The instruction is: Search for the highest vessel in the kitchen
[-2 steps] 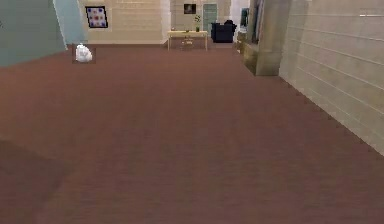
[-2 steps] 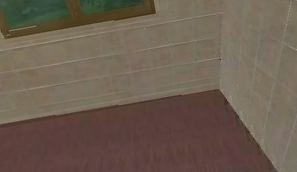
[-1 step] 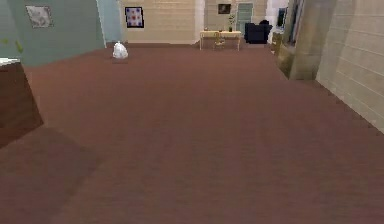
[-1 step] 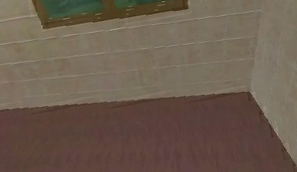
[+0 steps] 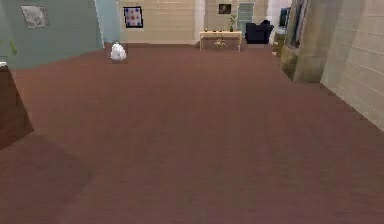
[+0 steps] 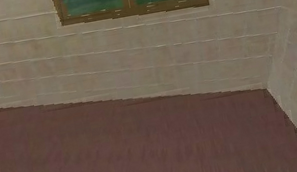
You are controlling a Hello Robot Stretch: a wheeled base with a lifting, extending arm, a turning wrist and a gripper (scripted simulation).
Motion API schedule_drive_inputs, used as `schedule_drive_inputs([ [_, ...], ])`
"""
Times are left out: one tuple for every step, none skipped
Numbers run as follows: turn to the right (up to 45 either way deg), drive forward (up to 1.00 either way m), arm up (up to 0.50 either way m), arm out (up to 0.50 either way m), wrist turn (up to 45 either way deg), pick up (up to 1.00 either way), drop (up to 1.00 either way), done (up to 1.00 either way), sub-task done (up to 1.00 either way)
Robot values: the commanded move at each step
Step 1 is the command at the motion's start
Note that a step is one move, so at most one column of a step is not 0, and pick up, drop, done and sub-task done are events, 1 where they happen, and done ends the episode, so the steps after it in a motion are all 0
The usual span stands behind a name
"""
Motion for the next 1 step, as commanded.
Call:
schedule_drive_inputs([
  [-30.0,0.00,0.00,0.00,0.0,0.00,0.00,0.00,0.00],
])
